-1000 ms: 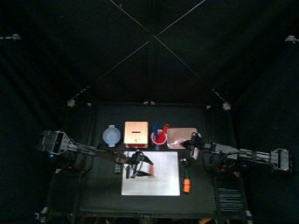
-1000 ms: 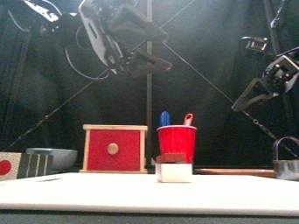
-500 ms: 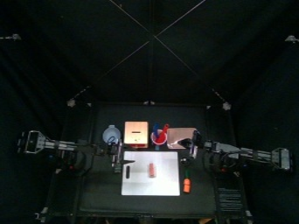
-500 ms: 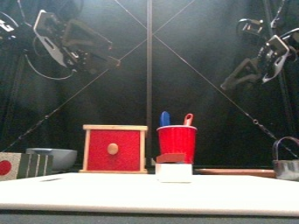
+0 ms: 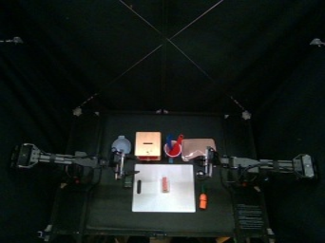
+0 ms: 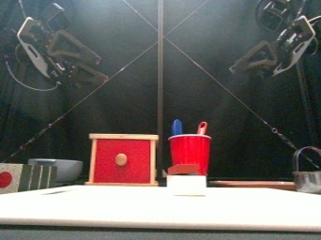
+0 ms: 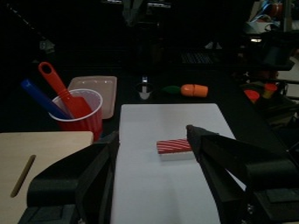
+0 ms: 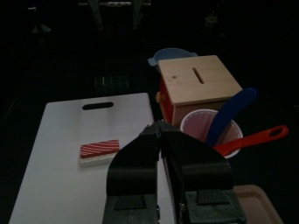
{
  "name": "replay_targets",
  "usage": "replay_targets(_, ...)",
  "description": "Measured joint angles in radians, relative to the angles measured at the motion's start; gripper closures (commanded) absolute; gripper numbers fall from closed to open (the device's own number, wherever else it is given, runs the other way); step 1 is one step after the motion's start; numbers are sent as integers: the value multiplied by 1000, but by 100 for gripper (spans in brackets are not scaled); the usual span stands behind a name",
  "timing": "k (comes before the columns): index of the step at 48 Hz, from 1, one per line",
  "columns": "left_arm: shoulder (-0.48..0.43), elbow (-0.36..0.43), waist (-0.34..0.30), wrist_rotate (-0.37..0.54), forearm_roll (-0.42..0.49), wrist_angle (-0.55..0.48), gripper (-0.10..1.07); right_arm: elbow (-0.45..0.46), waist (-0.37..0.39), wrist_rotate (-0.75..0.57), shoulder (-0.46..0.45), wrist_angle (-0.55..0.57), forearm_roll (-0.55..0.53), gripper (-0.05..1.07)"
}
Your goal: Grab salmon sushi with right hand
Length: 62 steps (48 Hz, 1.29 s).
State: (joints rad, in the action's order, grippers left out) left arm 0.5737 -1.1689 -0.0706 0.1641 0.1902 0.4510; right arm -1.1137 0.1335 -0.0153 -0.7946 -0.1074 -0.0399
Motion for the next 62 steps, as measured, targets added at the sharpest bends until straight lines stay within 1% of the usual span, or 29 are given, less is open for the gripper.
replay_targets(12, 0, -14, -2, 2, -11, -2, 3, 0, 17, 2, 21, 0, 0, 101)
replay_targets(20, 0, -20, -6, 2, -11, -2, 3, 0, 34, 2, 21, 0, 0, 101)
replay_targets(25, 0, -21, -15, 0, -11, -2, 3, -2, 35, 2, 20, -2, 0, 101)
replay_targets(26, 0, -21, -26, 0, -11, -3, 3, -5, 46, 3, 18, -2, 0, 101)
replay_targets(35, 0, -21, -25, -3, -11, -2, 3, -5, 46, 0, 18, -2, 0, 101)
replay_targets(41, 0, -21, -26, -3, -11, -2, 3, 2, 35, -6, 20, 0, 0, 101)
replay_targets(49, 0, -20, -23, -2, -11, -2, 3, 43, -17, -11, 54, -2, 5, 100)
replay_targets(54, 0, -20, -23, 0, -11, -2, 3, 75, -51, -14, 101, -2, 25, 92)
replay_targets(58, 0, -20, -23, -2, -11, 0, 3, 104, -58, -17, 150, -2, 71, 79)
replay_targets(62, 0, -21, -26, -2, -11, 2, 3, 130, -60, -18, 186, -2, 135, 62)
